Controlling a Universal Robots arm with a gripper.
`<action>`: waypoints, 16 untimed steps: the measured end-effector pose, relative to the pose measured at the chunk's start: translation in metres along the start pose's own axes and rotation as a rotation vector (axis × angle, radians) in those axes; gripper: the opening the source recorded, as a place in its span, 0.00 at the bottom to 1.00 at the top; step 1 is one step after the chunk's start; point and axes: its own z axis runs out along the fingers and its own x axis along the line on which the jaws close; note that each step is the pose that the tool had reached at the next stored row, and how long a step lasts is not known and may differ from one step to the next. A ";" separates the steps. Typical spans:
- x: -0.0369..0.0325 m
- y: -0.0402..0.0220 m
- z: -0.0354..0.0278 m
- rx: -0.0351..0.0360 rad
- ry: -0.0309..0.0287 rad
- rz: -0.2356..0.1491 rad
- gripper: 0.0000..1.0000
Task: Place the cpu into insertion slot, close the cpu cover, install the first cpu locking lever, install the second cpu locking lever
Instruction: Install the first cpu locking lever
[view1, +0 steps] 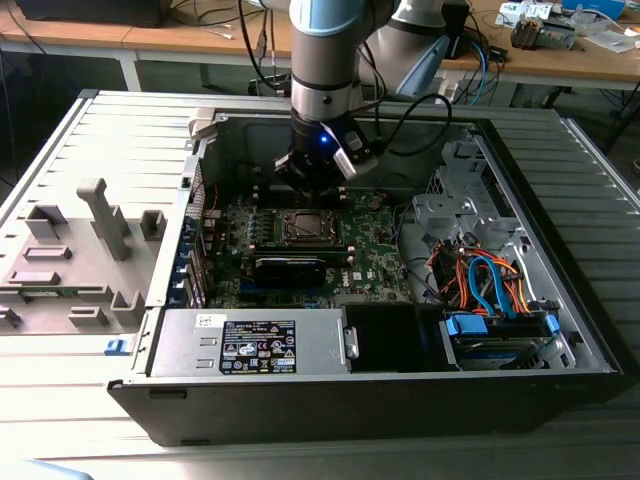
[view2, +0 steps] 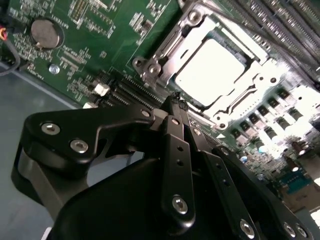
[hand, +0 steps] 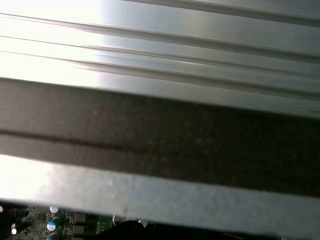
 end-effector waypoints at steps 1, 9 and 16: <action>0.0003 -0.0023 0.0000 -0.0001 0.0000 0.000 0.11; 0.0021 -0.0155 -0.0004 -0.0001 0.0000 0.000 0.11; 0.0030 -0.0216 -0.0004 0.0136 0.0018 0.000 0.11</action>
